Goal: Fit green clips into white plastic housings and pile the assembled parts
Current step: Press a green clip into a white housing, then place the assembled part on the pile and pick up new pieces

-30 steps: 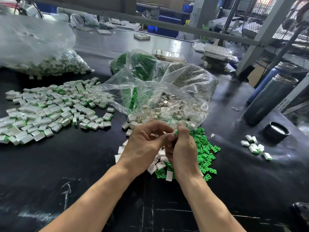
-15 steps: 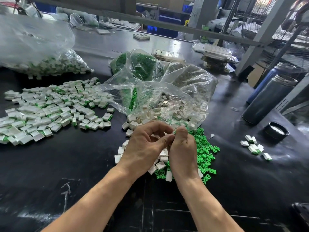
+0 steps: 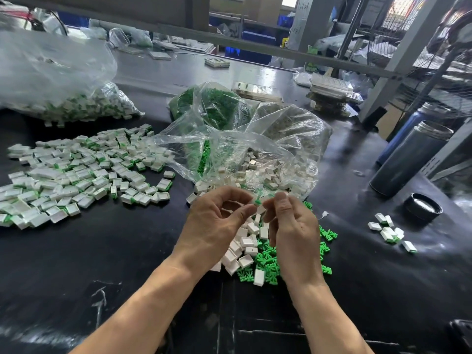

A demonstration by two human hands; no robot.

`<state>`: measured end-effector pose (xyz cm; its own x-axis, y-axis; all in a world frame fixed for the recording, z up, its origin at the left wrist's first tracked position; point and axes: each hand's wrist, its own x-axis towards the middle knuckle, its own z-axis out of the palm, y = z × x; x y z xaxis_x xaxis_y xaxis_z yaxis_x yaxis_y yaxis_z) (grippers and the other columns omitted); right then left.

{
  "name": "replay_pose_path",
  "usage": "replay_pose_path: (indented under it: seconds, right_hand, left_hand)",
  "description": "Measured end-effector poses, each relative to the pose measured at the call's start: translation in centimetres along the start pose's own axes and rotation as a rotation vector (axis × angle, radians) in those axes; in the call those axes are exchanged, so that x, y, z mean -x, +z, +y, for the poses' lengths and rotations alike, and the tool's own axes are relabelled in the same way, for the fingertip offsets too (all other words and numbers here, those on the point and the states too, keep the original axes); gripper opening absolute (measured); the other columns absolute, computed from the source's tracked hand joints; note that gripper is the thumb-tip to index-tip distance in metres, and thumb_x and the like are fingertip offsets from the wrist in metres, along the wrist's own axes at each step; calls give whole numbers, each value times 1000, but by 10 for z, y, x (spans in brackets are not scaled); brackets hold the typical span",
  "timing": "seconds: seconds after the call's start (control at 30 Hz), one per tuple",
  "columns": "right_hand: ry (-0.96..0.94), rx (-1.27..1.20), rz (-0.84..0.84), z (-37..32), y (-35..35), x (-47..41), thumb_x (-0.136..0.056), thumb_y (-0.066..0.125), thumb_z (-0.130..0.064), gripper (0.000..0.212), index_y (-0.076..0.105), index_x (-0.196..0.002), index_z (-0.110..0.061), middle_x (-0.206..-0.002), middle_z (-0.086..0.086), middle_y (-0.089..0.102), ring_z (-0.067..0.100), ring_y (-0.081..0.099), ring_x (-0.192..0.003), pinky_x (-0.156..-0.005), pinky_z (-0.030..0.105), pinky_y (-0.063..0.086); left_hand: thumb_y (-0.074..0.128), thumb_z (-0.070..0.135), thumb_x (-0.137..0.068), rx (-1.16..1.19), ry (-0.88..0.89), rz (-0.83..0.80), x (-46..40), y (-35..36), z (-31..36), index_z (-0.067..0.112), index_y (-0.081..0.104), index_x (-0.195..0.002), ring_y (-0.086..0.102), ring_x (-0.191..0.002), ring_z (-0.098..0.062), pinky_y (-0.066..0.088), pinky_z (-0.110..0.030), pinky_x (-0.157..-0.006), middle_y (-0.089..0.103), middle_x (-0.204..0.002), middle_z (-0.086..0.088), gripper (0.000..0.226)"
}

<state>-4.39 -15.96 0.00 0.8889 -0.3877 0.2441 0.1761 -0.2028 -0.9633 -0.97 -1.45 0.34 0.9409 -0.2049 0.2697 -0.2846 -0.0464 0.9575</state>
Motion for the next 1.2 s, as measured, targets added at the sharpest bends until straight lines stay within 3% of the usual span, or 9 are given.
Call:
replay_pose_path:
  seconds: [0.07, 0.17, 0.3, 0.57, 0.67, 0.77, 0.93, 1.1, 1.2]
  right_hand:
    - [-21, -13, -63, -2, -4, -1, -98, 57, -54, 33, 71, -88, -25, -77, 1, 69, 13, 55, -59, -55, 33, 42]
    - [-22, -6, -166, -4, -3, 0, -92, 68, -50, 24, 73, -95, -27, -79, -6, 72, 5, 62, -65, -57, 20, 47]
    - [-22, 13, -164, -2, -2, 0, -94, 74, -31, 3, 73, -95, -29, -83, -6, 75, 6, 67, -71, -60, 20, 50]
    - [-6, 17, -154, 0, -2, -1, -97, 72, -17, 10, 74, -95, -27, -83, -5, 75, 8, 65, -67, -59, 21, 50]
    - [38, 62, -97, 0, -6, -3, -99, 70, -25, 5, 74, -97, -28, -80, -8, 74, 7, 65, -69, -62, 26, 51]
    - [54, 375, 11, 2, -21, -10, -98, 69, -38, 9, 74, -97, -30, -84, -14, 74, 8, 68, -81, -75, 34, 56]
    - [200, 900, 15, 1, -43, -24, -96, 69, -45, 17, 73, -102, -30, -107, -4, 71, 20, 65, -99, -89, 35, 52]
    - [264, 996, -29, 1, -48, -27, -93, 72, -47, 30, 71, -117, -30, -122, 1, 67, 25, 64, -113, -97, 37, 51]
    - [254, 1002, -48, 1, -45, -25, -93, 71, -49, 34, 70, -121, -29, -125, 1, 65, 25, 62, -116, -99, 39, 49]
  left_hand:
    - [81, 20, -86, -29, -1, 15, -1, -2, -1, 28, 74, -91, 70, -79, -2, 53, -13, -68, 75, -89, 14, 12]
    - [84, 24, -82, -118, 20, 37, -2, -3, -3, 31, 73, -89, 70, -79, -5, 55, -16, -69, 74, -87, 14, 15]
    - [85, 31, -82, -201, 34, 51, -2, -1, -6, 36, 70, -89, 68, -79, -5, 53, -18, -65, 72, -88, 17, 17]
    - [84, 26, -84, -314, 80, 8, -2, -4, -6, 33, 75, -98, 65, -82, 1, 46, -7, -65, 66, -91, 21, 18]
    - [82, 27, -84, -386, 77, 13, -2, -9, -5, 36, 72, -96, 63, -86, 3, 48, -7, -69, 66, -90, 19, 18]
    - [76, 30, -88, -523, 19, 47, -4, -21, -7, 40, 63, -98, 62, -84, 7, 54, -9, -73, 62, -95, 20, 19]
    - [73, 30, -93, -809, -97, 246, -12, -48, -14, 22, 68, -105, 62, -82, -5, 59, -29, -78, 65, -98, 8, 15]
    - [70, 31, -94, -1057, -222, 359, -20, -72, -19, 21, 72, -106, 64, -97, -28, 53, -43, -89, 69, -106, -7, 16]
    - [70, 30, -92, -1097, -299, 359, -22, -81, -23, 23, 71, -112, 63, -107, -32, 48, -45, -96, 69, -112, -8, 21]
